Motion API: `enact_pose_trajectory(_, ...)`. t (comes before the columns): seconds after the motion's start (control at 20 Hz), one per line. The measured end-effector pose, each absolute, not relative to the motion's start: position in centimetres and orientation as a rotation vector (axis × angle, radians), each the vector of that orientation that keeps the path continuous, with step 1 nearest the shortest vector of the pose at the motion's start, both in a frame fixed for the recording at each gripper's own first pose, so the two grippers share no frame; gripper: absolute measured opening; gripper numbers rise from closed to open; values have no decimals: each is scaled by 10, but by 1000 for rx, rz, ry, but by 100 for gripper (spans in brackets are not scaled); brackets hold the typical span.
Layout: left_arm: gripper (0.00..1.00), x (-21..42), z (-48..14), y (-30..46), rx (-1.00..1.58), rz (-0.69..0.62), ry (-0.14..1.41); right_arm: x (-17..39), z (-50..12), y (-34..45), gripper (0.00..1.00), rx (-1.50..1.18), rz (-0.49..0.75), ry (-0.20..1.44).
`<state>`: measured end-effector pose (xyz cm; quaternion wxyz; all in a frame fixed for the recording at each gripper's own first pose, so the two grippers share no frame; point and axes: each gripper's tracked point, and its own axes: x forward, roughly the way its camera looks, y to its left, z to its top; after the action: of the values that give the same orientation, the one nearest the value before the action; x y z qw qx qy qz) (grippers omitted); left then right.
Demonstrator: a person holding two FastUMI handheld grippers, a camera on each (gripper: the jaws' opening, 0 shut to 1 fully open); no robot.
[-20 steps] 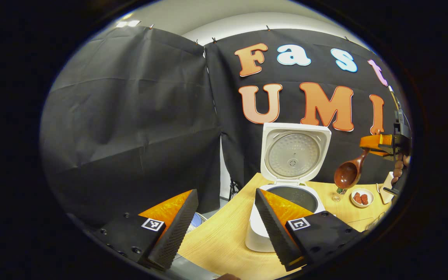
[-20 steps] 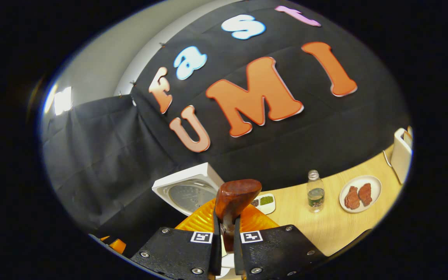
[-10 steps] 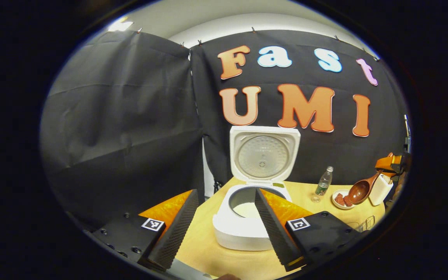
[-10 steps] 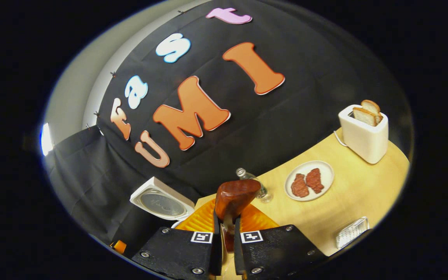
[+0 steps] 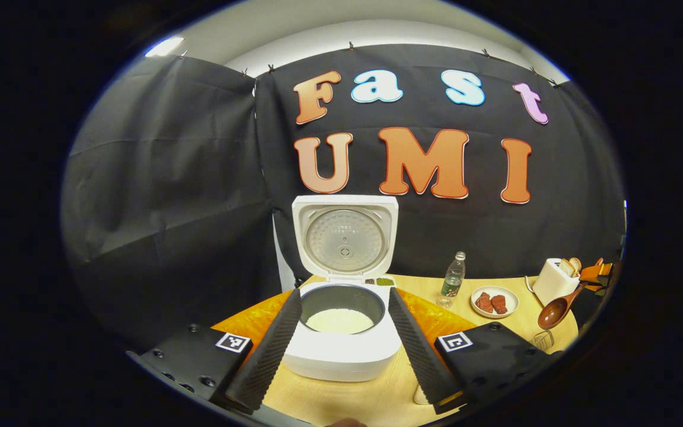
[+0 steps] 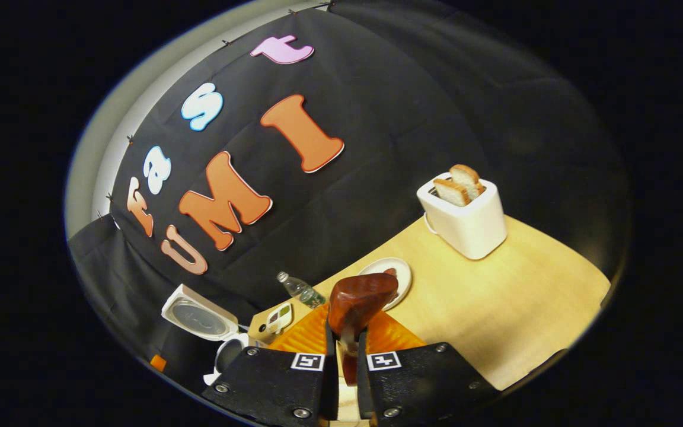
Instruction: Close the left gripper, press the button to open the rice cooker; take a wooden spoon from the chopstick holder with the right hand, scoop a spoonful of rice and pour it into the rice cooker, then put the wooden spoon back into the chopstick holder.
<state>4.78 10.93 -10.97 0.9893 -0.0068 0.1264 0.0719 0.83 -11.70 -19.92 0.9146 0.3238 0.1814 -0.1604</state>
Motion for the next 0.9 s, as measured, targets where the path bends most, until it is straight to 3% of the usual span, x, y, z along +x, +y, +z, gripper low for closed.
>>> enact_pose_trajectory(0.35, 99, 49, -101, 91, 14, 124, 251, -16, -249, -137, 12, 632, -387, 441)
enact_pose_trajectory(0.9, 99, 52, -96, 85, 40, 105, 240, -16, -298, -121, 14, 531, -364, 522)
